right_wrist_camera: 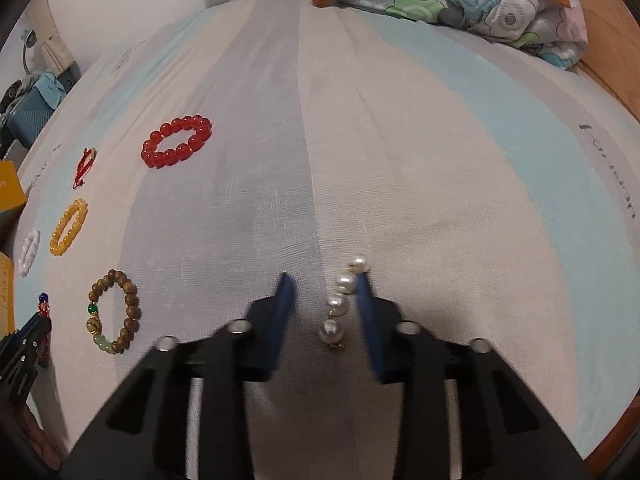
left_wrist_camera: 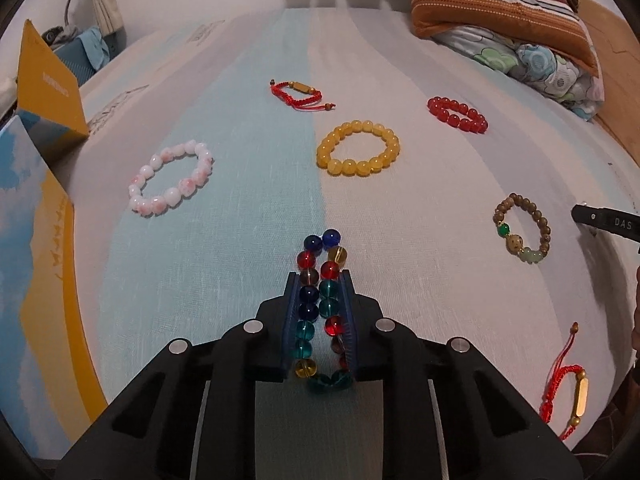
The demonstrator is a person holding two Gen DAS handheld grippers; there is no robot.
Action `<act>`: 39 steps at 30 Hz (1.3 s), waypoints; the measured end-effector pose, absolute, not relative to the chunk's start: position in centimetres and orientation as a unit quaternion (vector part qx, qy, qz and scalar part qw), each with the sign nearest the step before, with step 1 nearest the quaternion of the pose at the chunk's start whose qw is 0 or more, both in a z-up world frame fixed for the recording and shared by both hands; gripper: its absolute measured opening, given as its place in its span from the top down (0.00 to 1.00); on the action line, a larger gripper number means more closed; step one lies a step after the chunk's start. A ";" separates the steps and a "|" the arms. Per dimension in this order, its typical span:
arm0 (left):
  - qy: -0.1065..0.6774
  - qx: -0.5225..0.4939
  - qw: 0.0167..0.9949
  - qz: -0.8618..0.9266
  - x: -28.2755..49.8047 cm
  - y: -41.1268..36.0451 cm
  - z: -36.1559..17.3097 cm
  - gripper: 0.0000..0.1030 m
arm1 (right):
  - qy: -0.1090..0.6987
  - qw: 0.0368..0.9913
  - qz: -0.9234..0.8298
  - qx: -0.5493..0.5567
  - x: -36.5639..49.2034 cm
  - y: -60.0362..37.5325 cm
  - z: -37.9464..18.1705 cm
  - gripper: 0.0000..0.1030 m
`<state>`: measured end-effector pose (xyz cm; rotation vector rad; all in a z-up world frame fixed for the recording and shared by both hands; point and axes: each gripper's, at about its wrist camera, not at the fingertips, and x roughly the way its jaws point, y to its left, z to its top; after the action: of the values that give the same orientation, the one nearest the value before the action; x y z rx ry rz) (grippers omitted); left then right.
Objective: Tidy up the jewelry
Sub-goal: 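Grasp the multicolour bead bracelet with the left tool while the right tool grasps the pearl earrings, then carry both items into the white box and open both tools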
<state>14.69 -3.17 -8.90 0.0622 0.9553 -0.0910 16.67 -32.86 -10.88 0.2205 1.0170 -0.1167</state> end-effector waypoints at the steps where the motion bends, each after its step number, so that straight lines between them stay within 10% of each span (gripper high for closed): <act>1: 0.462 0.029 0.886 -0.041 14.5 -3.1 -8.8 0.82 | 0.487 0.866 -0.053 0.104 16.6 -33.0 -10.8 0.90; 39: 0.441 -0.023 0.896 -0.042 10.1 -0.1 1.3 0.92 | 0.401 0.913 -0.011 0.074 9.8 -27.7 0.5 0.90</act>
<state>10.11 -0.09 1.27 -0.0485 0.9135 -0.0869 9.78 -27.71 0.53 0.1524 0.8256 -0.0223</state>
